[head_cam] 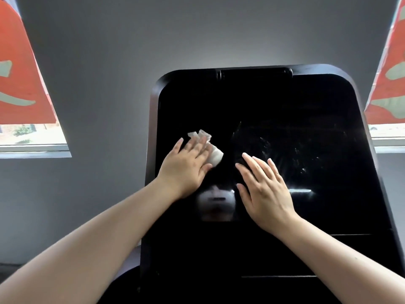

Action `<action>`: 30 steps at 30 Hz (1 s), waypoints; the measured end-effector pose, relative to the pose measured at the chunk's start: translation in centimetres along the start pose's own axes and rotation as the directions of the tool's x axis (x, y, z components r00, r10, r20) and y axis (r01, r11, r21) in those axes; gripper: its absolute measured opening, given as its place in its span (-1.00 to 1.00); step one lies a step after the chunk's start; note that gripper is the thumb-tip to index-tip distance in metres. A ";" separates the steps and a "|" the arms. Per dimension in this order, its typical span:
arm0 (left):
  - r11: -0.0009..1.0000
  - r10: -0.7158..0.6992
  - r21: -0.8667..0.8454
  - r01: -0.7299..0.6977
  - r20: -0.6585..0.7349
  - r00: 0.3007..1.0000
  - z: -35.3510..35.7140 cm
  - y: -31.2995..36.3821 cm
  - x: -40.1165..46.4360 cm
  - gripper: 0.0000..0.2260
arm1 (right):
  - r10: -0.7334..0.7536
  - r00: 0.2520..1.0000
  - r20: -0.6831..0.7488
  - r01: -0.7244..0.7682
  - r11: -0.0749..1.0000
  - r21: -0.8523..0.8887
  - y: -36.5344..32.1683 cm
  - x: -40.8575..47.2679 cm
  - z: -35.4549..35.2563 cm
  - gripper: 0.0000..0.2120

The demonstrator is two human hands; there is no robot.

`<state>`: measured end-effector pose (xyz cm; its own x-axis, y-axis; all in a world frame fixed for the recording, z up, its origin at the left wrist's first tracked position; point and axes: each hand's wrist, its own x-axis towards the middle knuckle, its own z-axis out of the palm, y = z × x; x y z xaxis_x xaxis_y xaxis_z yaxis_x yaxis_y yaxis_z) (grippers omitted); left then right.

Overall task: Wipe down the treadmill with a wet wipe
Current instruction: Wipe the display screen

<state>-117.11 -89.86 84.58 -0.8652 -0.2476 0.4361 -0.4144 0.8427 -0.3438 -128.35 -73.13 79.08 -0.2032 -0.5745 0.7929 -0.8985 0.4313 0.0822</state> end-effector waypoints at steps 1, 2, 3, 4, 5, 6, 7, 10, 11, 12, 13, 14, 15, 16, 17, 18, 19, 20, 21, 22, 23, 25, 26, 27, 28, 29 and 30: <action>0.998 -0.013 -0.061 0.011 -0.036 0.999 0.6 0.6 -0.4 -0.49 | 0.016 1.000 -0.009 -0.016 1.000 0.011 -0.1 -0.1 0.1 -0.56; 0.996 0.043 -0.077 -0.051 -0.094 0.995 1.2 1.4 -1.2 -0.49 | 0.027 0.999 -0.020 -0.027 0.999 0.025 -0.1 -0.3 0.2 -0.56; 0.989 0.117 -0.078 -0.126 -0.116 0.986 1.9 2.3 -2.4 -0.50 | 0.032 0.999 -0.033 -0.030 0.999 0.040 -0.2 -0.5 0.3 -0.56; 0.973 0.207 -0.083 -0.216 -0.105 0.973 2.6 3.0 -3.7 -0.52 | 0.027 0.999 -0.045 -0.025 0.998 0.057 -0.3 -0.7 0.4 -0.57; 0.950 0.293 -0.077 -0.301 -0.109 0.950 3.3 3.6 -5.0 -0.54 | 0.011 0.998 -0.054 -0.006 0.997 0.078 -0.5 -1.0 0.4 -0.57; 0.927 0.358 -0.079 -0.366 -0.100 0.928 3.7 3.8 -6.3 -0.56 | -0.014 0.998 -0.057 0.020 0.994 0.104 -0.9 -1.3 0.5 -0.58; 0.908 0.396 -0.102 -0.407 -0.109 0.912 3.8 3.6 -7.2 -0.58 | -0.042 0.998 -0.054 0.049 0.989 0.137 -1.3 -1.7 0.5 -0.58; 0.881 0.380 -0.177 -0.438 -0.287 0.879 3.7 2.5 -7.9 -0.66 | -0.144 0.990 -0.014 0.143 0.961 0.238 -3.3 -3.3 0.8 -0.56; 0.884 0.345 -0.197 -0.423 -0.334 0.877 3.8 2.0 -7.9 -0.69 | -0.186 0.982 0.012 0.177 0.952 0.250 -4.1 -3.8 1.0 -0.53; 0.886 0.306 -0.225 -0.405 -0.372 0.876 4.0 1.6 -7.8 -0.73 | -0.220 0.974 0.046 0.203 0.947 0.248 -4.8 -4.2 1.2 -0.50; 0.874 0.268 -0.285 -0.394 -0.394 0.879 4.2 1.1 -7.7 -0.77 | -0.234 0.970 0.073 0.211 0.949 0.235 -5.5 -4.4 1.4 -0.47; 0.851 0.229 -0.357 -0.384 -0.406 0.885 4.4 0.6 -7.7 -0.80 | -0.226 0.970 0.091 0.202 0.954 0.220 -6.1 -4.3 1.7 -0.46; 0.824 0.195 -0.427 -0.373 -0.405 0.894 4.3 0.2 -7.6 -0.77 | -0.205 0.973 0.103 0.181 0.963 0.201 -6.7 -4.1 1.9 -0.46; 0.807 0.179 -0.466 -0.364 -0.393 0.902 4.0 -0.3 -7.6 -0.74 | -0.182 0.976 0.117 0.160 0.971 0.178 -7.3 -3.8 2.1 -0.47; 0.801 0.182 -0.476 -0.362 -0.383 0.906 3.7 -0.8 -7.5 -0.73 | -0.169 0.977 0.133 0.150 0.978 0.144 -7.9 -3.5 2.3 -0.48; 0.804 0.192 -0.466 -0.369 -0.384 0.903 3.5 -1.3 -7.3 -0.76 | -0.166 0.974 0.152 0.152 0.983 0.104 -8.3 -3.2 2.5 -0.48; 0.806 0.200 -0.456 -0.378 -0.391 0.898 3.3 -1.7 -7.1 -0.80 | -0.169 0.970 0.174 0.160 0.985 0.062 -8.6 -2.9 2.8 -0.47; 0.810 0.190 -0.450 -0.375 -0.403 0.895 3.2 -2.1 -6.8 -0.80 | -0.174 0.965 0.198 0.172 0.985 0.028 -8.7 -2.9 2.9 -0.45; 0.824 0.167 -0.437 -0.361 -0.422 0.891 3.1 -2.3 -6.3 -0.78 | -0.185 0.959 0.215 0.190 0.982 -0.003 -8.5 -3.0 3.0 -0.44; 0.846 0.129 -0.417 -0.332 -0.445 0.886 3.2 -2.6 -5.7 -0.75 | -0.204 0.952 0.228 0.217 0.976 -0.030 -8.1 -3.1 2.9 -0.43; 0.871 0.085 -0.396 -0.292 -0.465 0.881 3.3 -2.8 -5.0 -0.73 | -0.230 0.945 0.233 0.248 0.967 -0.051 -7.5 -3.3 2.6 -0.44; 0.904 -0.001 -0.371 -0.211 -0.498 0.867 3.7 -3.0 -3.7 -0.70 | -0.287 0.928 0.237 0.312 0.947 -0.079 -5.9 -3.8 1.9 -0.47; 0.911 -0.039 -0.373 -0.178 -0.505 0.862 3.8 -3.0 -3.2 -0.69 | -0.304 0.922 0.238 0.332 0.939 -0.087 -5.0 -4.0 1.6 -0.49; 0.915 -0.065 -0.374 -0.152 -0.509 0.858 3.9 -2.9 -2.8 -0.68 | -0.310 0.922 0.232 0.339 0.935 -0.100 -4.0 -4.0 1.3 -0.50; 0.921 -0.078 -0.365 -0.135 -0.514 0.854 4.1 -2.9 -2.6 -0.68 | -0.303 0.927 0.220 0.333 0.936 -0.115 -3.2 -3.9 1.1 -0.50; 0.930 -0.078 -0.346 -0.126 -0.520 0.850 4.3 -2.8 -2.4 -0.69 | -0.281 0.938 0.204 0.311 0.942 -0.130 -2.6 -3.5 0.9 -0.49; 0.939 -0.067 -0.320 -0.126 -0.530 0.846 4.5 -2.8 -2.4 -0.70 | -0.245 0.950 0.192 0.273 0.952 -0.139 -2.3 -3.0 0.8 -0.46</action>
<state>-115.12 -93.79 80.77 -0.5544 -0.0123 0.8321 -0.1894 0.9755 -0.1118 -125.99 -73.01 76.03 -0.0480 -0.7849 0.6177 -0.8567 0.3504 0.3787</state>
